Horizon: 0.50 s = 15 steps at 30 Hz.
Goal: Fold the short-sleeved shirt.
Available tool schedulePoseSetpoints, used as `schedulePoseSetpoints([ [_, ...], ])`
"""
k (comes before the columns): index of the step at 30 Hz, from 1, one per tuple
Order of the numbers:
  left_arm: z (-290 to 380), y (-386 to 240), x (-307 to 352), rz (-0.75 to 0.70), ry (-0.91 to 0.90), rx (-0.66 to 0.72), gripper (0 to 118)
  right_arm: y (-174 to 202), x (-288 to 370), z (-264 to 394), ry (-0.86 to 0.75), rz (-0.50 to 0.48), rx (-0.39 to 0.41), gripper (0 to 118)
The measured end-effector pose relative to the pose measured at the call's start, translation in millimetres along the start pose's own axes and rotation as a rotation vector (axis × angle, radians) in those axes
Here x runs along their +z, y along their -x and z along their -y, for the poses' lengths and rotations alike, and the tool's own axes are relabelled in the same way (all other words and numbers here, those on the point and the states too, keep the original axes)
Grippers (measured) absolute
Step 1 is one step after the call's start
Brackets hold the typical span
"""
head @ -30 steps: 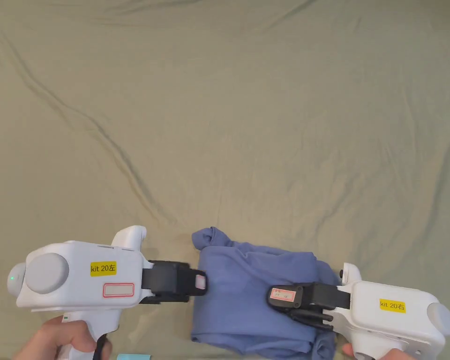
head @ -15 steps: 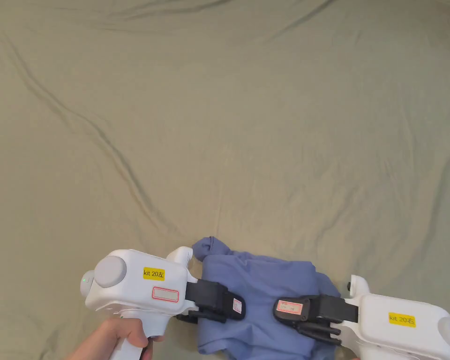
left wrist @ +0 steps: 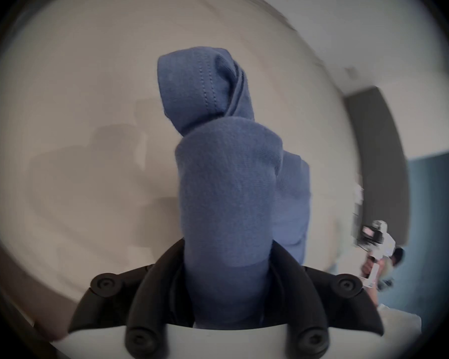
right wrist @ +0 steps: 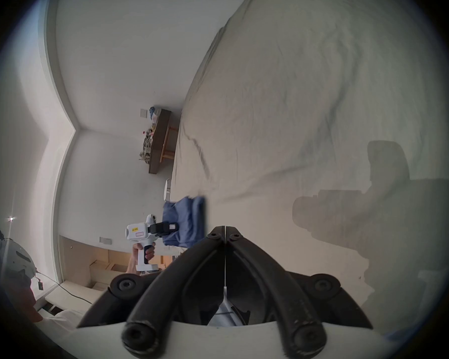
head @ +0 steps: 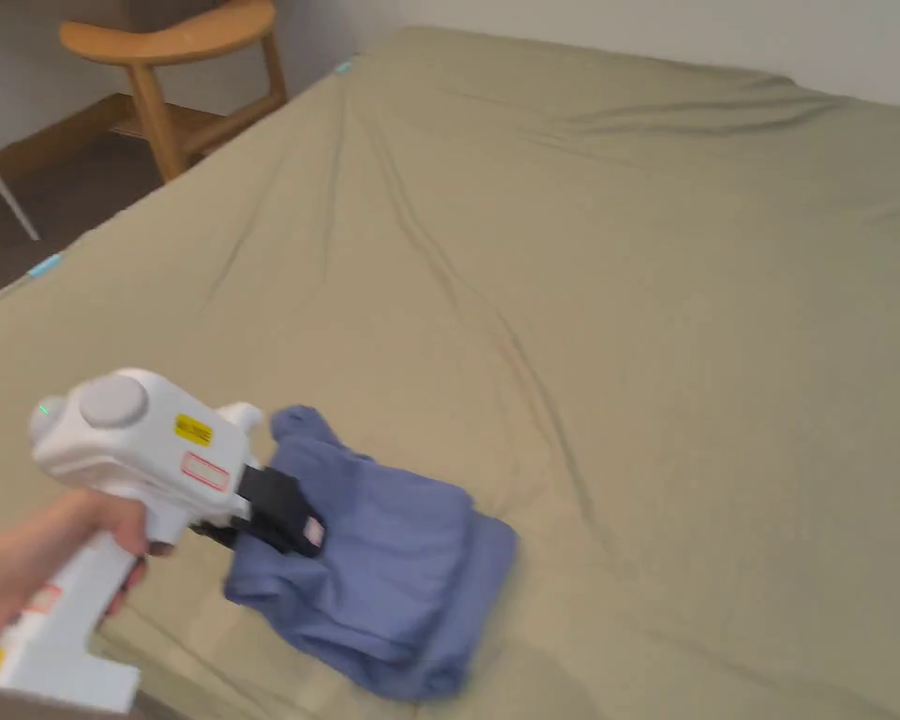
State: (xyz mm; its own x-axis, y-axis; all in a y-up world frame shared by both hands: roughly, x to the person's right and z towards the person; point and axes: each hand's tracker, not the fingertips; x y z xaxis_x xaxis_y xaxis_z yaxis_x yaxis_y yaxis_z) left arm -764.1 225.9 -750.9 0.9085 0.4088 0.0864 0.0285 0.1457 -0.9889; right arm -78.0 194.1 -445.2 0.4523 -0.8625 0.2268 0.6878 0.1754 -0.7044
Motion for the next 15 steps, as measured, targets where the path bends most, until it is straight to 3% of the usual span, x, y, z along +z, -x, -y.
schedulePoseSetpoints([
  [3, -43.3, 67.2, 27.9, -0.226, -0.014, 0.071, 28, 10.9, -8.2, -9.9, -0.033, 0.020, -0.005, 0],
  [6, -64.7, 104.6, 36.5, -0.301, -0.035, 0.092, 28, 14.9, -10.9, -17.3, -0.046, 0.013, -0.004, 0],
  [7, -65.9, 108.6, 36.2, -0.260, -0.026, 0.062, 32, 15.4, -11.9, -19.5, -0.046, 0.011, -0.006, 0],
  [10, -55.4, 84.1, 36.4, -0.231, -0.060, 0.074, 110, 18.7, -13.7, -24.8, -0.045, 0.038, -0.007, 0],
  [11, -56.3, 78.5, 40.8, -0.246, -0.092, 0.071, 118, 20.1, -12.8, -25.9, -0.044, 0.045, -0.005, 0],
  [12, -63.3, 84.9, 50.6, -0.307, -0.121, 0.055, 117, 22.7, -10.4, -26.3, -0.047, 0.051, 0.005, 0],
  [15, -56.6, 28.0, 62.3, -0.432, -0.172, -0.070, 117, 32.4, 0.9, -27.6, -0.071, 0.065, 0.063, 0],
])
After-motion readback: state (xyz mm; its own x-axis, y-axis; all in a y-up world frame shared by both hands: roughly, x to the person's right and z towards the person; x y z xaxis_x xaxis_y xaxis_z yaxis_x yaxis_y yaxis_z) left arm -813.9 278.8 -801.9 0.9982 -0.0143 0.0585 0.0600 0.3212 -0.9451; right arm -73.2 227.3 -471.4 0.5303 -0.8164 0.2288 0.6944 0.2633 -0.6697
